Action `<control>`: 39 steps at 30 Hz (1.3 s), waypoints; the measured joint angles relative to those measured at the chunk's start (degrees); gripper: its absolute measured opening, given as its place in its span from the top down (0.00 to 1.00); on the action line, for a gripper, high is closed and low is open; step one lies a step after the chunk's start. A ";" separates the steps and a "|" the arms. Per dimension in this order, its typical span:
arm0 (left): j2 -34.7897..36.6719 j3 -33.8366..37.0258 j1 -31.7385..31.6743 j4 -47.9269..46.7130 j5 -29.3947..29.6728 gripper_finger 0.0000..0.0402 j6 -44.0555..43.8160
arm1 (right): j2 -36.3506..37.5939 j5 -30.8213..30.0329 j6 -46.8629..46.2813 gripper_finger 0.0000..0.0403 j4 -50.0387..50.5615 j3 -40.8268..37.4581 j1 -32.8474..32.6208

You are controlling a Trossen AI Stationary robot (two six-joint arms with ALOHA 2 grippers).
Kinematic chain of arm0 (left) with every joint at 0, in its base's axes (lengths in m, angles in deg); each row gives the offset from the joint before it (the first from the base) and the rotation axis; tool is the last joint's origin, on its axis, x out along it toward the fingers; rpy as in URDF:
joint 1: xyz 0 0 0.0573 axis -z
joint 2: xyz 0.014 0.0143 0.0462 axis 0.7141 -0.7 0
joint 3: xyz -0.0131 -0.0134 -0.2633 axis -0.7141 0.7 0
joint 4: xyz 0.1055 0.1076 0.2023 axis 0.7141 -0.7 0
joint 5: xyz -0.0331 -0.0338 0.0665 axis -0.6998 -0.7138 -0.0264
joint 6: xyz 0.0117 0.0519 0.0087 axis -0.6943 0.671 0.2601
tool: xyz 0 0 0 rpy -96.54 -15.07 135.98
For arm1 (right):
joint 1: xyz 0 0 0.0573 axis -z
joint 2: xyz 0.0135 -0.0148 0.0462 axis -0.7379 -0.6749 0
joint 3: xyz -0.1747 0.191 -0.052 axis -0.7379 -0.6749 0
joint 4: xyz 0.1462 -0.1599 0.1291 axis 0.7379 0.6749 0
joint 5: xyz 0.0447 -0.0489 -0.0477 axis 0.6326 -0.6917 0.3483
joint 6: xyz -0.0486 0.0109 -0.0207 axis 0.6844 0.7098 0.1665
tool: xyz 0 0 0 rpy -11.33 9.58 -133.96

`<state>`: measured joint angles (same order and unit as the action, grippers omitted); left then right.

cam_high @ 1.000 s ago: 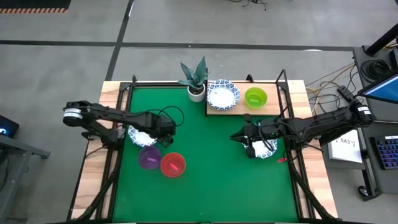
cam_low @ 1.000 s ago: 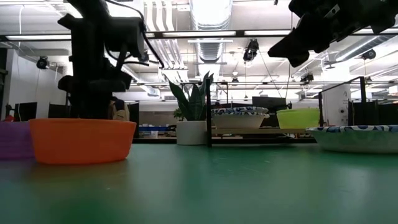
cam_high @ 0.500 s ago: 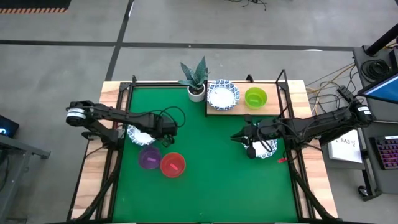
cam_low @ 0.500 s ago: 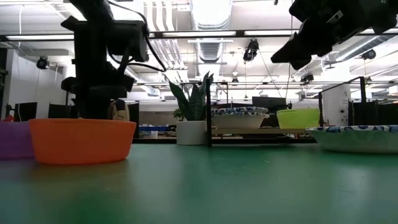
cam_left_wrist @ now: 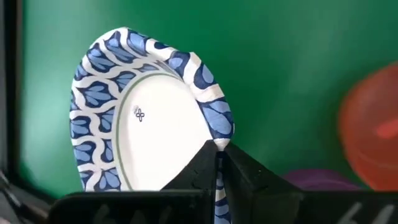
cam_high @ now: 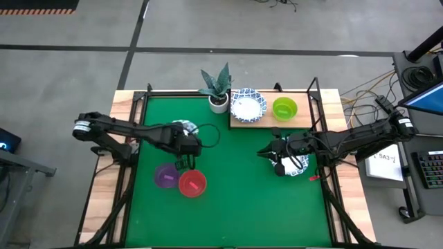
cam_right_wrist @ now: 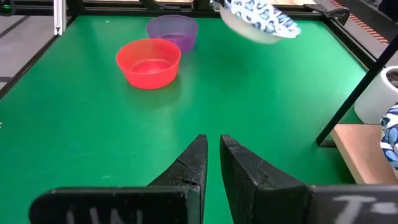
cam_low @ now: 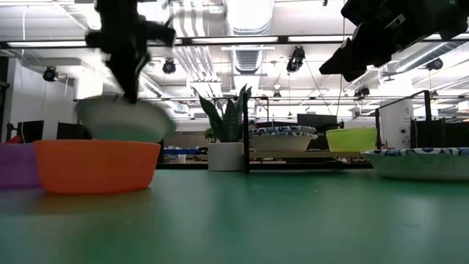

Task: Place and stack bowls onto a shelf
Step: Stack the white and blue bowl on top of the white and blue bowl

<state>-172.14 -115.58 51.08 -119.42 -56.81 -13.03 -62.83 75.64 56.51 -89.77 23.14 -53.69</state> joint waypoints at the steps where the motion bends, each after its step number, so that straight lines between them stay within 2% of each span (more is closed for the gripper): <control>1: 0.00 -1.88 0.66 -0.03 0.04 1.00 2.29 | 0.03 0.01 0.00 0.92 0.12 0.00 0.00; 9: -1.54 -14.49 2.07 7.38 0.47 1.00 15.71 | 4.99 1.72 0.08 0.92 4.71 -0.51 -0.06; 16: -4.76 -18.48 1.69 20.21 0.46 1.00 32.18 | 10.84 4.17 0.39 0.92 4.54 -2.51 -0.52; 20: -8.14 -20.85 0.71 26.59 0.46 1.00 38.72 | 13.42 6.27 1.02 0.92 4.53 -3.38 -0.97; 32: -20.86 -32.76 -5.25 28.65 0.94 1.00 46.09 | 18.27 7.66 2.58 0.92 4.52 -4.97 -2.39; 39: -24.94 -36.03 -8.91 28.81 0.96 1.00 46.49 | 18.71 7.79 2.90 0.92 4.57 -5.24 -2.63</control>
<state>-197.08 -151.61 42.16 -90.61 -55.85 33.46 -44.12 83.43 59.41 -85.20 17.90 -56.32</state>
